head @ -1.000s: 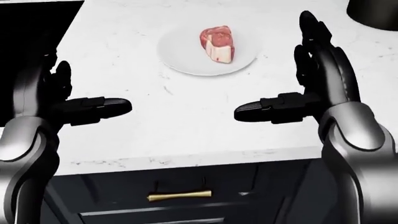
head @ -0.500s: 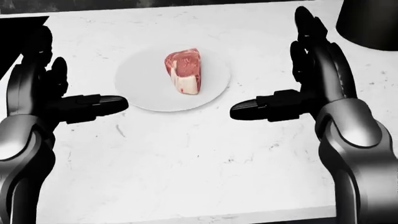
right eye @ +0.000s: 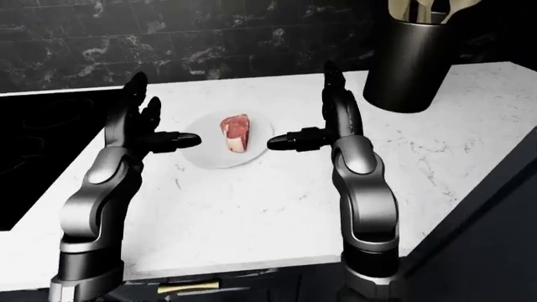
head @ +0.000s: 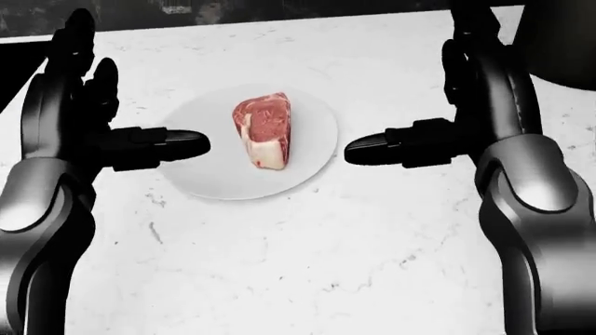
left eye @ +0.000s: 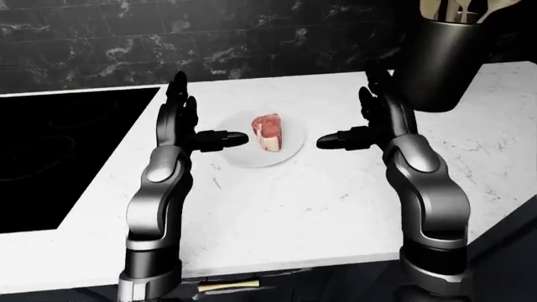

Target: Place the steak on the top rack of the oven.

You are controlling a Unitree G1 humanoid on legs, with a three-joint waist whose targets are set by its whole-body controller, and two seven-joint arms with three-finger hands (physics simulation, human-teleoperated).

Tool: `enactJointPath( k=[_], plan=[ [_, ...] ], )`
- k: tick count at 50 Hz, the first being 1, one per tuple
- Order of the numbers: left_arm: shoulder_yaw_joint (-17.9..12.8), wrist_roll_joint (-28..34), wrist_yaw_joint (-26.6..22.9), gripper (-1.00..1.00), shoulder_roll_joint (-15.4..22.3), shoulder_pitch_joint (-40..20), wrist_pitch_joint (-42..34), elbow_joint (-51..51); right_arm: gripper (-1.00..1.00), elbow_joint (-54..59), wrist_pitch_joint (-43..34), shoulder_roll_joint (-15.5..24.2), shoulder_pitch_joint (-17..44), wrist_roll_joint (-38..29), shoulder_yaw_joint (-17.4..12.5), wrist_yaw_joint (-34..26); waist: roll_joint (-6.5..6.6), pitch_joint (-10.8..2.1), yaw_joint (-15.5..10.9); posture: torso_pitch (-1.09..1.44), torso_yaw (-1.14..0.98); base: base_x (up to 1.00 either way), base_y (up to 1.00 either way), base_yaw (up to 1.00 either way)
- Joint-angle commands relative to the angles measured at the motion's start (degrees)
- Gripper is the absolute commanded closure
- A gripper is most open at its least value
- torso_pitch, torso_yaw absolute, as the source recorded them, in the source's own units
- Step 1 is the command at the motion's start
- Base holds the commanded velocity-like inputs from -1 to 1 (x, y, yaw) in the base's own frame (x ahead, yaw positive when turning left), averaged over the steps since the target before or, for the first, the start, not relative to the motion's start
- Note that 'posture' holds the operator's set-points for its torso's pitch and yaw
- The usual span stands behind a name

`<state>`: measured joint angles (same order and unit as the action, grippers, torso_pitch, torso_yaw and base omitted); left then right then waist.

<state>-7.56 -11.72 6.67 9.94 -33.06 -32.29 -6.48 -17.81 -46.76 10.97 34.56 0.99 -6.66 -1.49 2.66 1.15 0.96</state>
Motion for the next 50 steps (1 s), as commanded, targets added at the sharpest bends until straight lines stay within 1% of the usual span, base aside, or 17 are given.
enactJointPath(
  k=[1, 3, 4, 5, 12, 17, 22, 25, 29, 31, 34, 40, 41, 45, 48, 50],
  plan=[
    [-1.5, 0.0, 0.0, -1.00, 1.3, -0.3, 1.4, 0.3, -1.00, -0.9, 1.2, 0.8, 1.2, -0.2, -1.0, 0.1, -0.68, -0.54, -0.2, 0.00, 0.00, 0.00, 0.00, 0.00],
    [-1.5, 0.1, -0.1, -1.00, 1.3, -0.3, 1.9, 0.8, -1.00, -0.8, 1.3, 0.8, 1.1, -0.2, -1.1, 0.1, -1.83, -1.02, -0.5, 0.00, 0.00, 0.00, 0.00, 0.00],
    [-1.5, 0.1, 0.0, -1.00, 1.3, -0.3, 1.5, 0.5, -1.00, -1.1, 1.1, 0.8, 1.0, -0.2, -1.1, 0.1, -2.13, -1.03, -0.6, 0.00, 0.00, 0.00, 0.00, 0.00],
    [-1.5, 0.1, 0.0, -1.00, 1.3, -0.3, 1.5, 0.4, -1.00, -0.9, 1.5, 0.8, 0.8, -0.2, -1.1, 0.0, -1.92, -1.14, -0.8, 0.00, 0.00, 0.00, 0.00, 0.00],
    [-1.2, 0.1, 0.2, -1.00, 1.1, -1.1, 1.0, 0.4, -1.00, -0.8, 1.4, 1.1, 1.0, 0.1, -1.5, -0.2, -1.72, -1.37, -1.3, 0.00, 0.00, 0.00, 0.00, 0.00],
    [-1.1, 0.2, 0.1, -1.00, 1.2, -1.6, 0.5, 0.2, -1.00, -0.6, 1.3, 1.3, 1.4, 0.3, -1.5, -0.2, -1.76, -1.46, -1.4, 0.00, 0.00, 0.00, 0.00, 0.00],
    [-1.2, 0.0, 0.3, -1.00, 1.8, -3.1, -2.9, -2.1, -1.00, -0.8, 1.0, 1.5, 1.5, 0.4, -1.6, -0.3, -1.95, -1.42, -1.5, 0.00, 0.00, 0.00, 0.00, 0.00],
    [-1.4, -0.5, -0.2, -1.00, 2.9, -5.2, -6.7, -4.2, -1.00, -1.1, 0.7, 1.4, 1.5, 0.4, -1.4, -0.2, -2.14, -1.29, -1.5, 0.00, 0.00, 0.00, 0.00, 0.00],
    [-1.4, -0.6, -2.5, -1.00, 5.6, -9.4, -13.3, -5.6, -1.00, -1.2, 0.3, 1.3, 1.8, 0.3, -1.3, -0.2, -2.48, -1.08, -1.3, 0.00, 0.00, 0.00, 0.00, 0.00],
    [-1.4, -0.2, -3.6, -1.00, 6.2, -10.9, -15.9, -5.9, -1.00, -0.9, 0.5, 1.3, 1.9, 0.2, -1.2, -0.2, -2.60, -0.96, -1.3, 0.00, 0.00, 0.00, 0.00, 0.00],
    [-0.9, 1.1, -5.6, -1.00, 7.0, -12.9, -17.2, -4.6, -1.00, -0.9, 0.3, 1.4, 2.3, 0.1, -1.3, -0.3, -2.70, -0.78, -1.4, 0.00, 0.00, 0.00, 0.00, 0.00],
    [0.0, 4.0, -10.6, -1.00, 7.5, -17.6, -17.8, -0.1, -1.00, -0.6, -0.3, 1.6, 3.2, 0.0, -1.2, -0.4, -2.73, -0.96, -1.5, 0.00, 0.00, 0.00, 0.00, 0.00],
    [0.5, 4.8, -11.5, -1.00, 7.7, -18.5, -16.8, 1.4, -1.00, -0.3, 0.0, 1.5, 3.2, 0.0, -1.1, -0.4, -2.77, -0.97, -1.5, 0.00, 0.00, 0.00, 0.00, 0.00],
    [0.7, 5.8, -14.6, -1.00, 7.2, -21.8, -15.6, 6.4, -1.00, 0.1, -0.3, 1.6, 4.1, -0.1, -1.1, -0.4, -3.03, -0.97, -1.5, 0.00, 0.00, 0.00, 0.00, 0.00],
    [2.3, 8.0, -17.4, -1.00, 7.0, -24.7, -12.8, 11.5, -1.00, 0.8, 0.1, 1.9, 4.4, 0.0, -1.3, -0.6, -3.15, -0.96, -1.5, 0.00, 0.00, 0.00, 0.00, 0.00],
    [2.7, 9.7, -18.8, -1.00, 6.6, -26.6, -10.6, 15.2, -1.00, 0.7, 0.0, 2.0, 4.5, 0.1, -1.4, -0.7, -3.27, -1.01, -1.6, 0.00, 0.00, 0.00, 0.00, 0.00]
  ],
)
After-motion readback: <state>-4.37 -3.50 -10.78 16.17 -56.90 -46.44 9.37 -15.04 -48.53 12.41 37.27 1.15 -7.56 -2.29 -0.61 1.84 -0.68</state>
